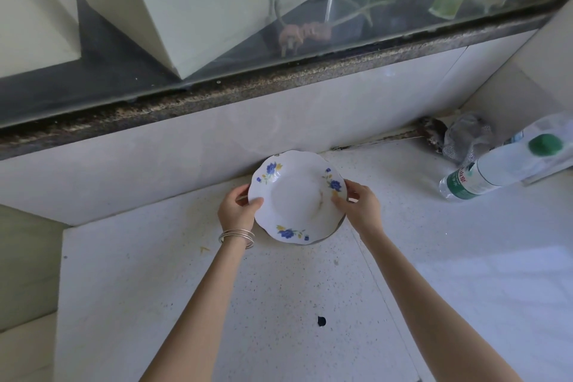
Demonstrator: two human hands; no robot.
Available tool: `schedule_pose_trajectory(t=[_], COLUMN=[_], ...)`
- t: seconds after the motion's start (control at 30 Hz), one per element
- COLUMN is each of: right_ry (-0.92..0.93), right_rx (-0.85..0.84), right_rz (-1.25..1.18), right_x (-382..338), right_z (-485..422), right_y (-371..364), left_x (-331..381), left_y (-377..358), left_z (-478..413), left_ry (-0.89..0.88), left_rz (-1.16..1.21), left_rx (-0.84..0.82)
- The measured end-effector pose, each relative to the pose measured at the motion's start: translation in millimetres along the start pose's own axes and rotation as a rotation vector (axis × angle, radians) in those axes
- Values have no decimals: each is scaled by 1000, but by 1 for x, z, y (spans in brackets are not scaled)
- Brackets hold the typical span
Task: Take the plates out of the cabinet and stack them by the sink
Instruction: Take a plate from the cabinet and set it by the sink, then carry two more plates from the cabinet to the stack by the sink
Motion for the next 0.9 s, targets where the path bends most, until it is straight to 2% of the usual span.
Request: schedule_pose_trajectory(t=[0.1, 0.2, 0.37, 0.53, 0.7, 0.9], right_ry=[-8, 75, 396, 678, 948, 1124], right_rx=[-66, -102, -146, -189, -244, -461], right_rz=[-57, -65, 114, 225, 313, 334], right_x=[-6, -27, -86, -135, -159, -162], right_z=[3, 8, 25, 68, 128, 215], right_y=[7, 23, 49, 53, 26, -38], left_x=[8, 29, 81, 109, 92, 29], left_y=[6, 21, 49, 96, 155, 241], left_z=[4, 11, 38, 83, 134, 197], left_ry=[-27, -130, -443, -639, -674, -515], left_rz=[-35, -64, -224, -407, -592, -740], left_rx=[-29, -44, -73, 64, 276, 450])
Point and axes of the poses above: each hand's wrist, its own z-axis away from the middle knuckle, its own y-axis out of the back of the hand, x = y × z, the point moved 8 cm from there along -z, towards the middle knuckle, and after that the axes turned 8 degrees about x, right-handed, at the moved point
